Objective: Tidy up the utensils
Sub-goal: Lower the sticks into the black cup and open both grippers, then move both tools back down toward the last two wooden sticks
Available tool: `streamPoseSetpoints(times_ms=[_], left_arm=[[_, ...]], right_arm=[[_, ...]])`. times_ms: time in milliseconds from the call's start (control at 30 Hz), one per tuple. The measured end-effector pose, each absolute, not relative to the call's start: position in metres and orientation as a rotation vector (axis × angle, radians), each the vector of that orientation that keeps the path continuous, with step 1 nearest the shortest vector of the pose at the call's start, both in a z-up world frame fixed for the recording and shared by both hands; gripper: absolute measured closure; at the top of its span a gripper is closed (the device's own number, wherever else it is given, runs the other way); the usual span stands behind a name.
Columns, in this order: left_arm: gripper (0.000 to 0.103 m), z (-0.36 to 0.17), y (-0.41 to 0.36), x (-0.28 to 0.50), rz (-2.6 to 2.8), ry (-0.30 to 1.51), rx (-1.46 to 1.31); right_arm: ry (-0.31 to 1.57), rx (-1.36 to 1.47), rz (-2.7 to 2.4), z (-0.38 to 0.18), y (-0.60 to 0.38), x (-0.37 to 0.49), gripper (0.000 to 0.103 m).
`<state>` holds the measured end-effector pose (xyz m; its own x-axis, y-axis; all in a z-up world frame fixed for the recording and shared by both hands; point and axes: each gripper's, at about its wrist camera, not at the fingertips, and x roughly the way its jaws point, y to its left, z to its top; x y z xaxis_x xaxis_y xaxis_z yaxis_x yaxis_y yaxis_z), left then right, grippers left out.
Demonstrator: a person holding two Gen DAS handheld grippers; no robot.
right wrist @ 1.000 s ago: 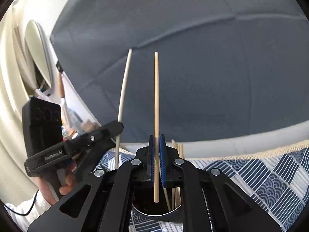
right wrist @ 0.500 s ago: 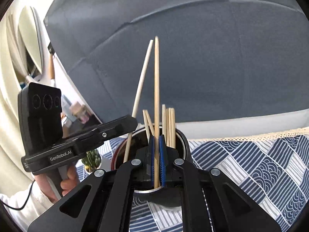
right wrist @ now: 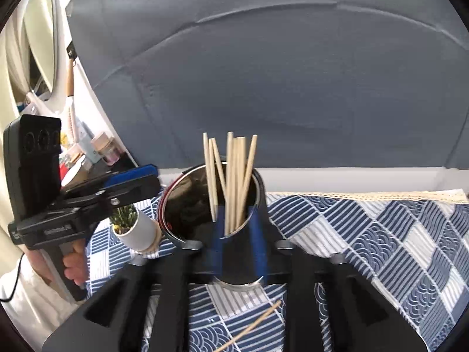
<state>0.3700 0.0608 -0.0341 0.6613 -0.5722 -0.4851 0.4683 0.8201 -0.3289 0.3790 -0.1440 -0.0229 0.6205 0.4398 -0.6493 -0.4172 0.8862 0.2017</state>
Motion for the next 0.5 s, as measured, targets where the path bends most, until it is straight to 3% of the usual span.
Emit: streamPoseSetpoints(times_ms=[100,133,200,233,300,500], left_arm=[[0.043,-0.033,0.064,0.362,-0.562,0.614,-0.152],[0.041,-0.032,0.065,0.36,-0.56,0.615,-0.147],[0.022,-0.034,0.068,0.358,-0.569,0.644,-0.169],[0.021,-0.034,0.07,0.357,-0.561,0.646,-0.174],[0.013,-0.036,0.073,0.354,-0.532,0.655,-0.168],[0.008,-0.045,0.079,0.35,-0.478,0.734,-0.178]], right_arm=[[0.758,0.014,0.471,-0.018,-0.149,0.371,0.045],[0.761,0.016,0.463,-0.017,-0.153,0.37,0.035],[0.781,0.03,0.443,-0.017,-0.159,0.368,0.024],[0.787,0.038,0.43,-0.017,-0.162,0.366,0.02],[0.793,0.043,0.404,-0.017,-0.168,0.362,0.018],[0.837,0.026,0.345,-0.022,-0.184,0.351,0.017]])
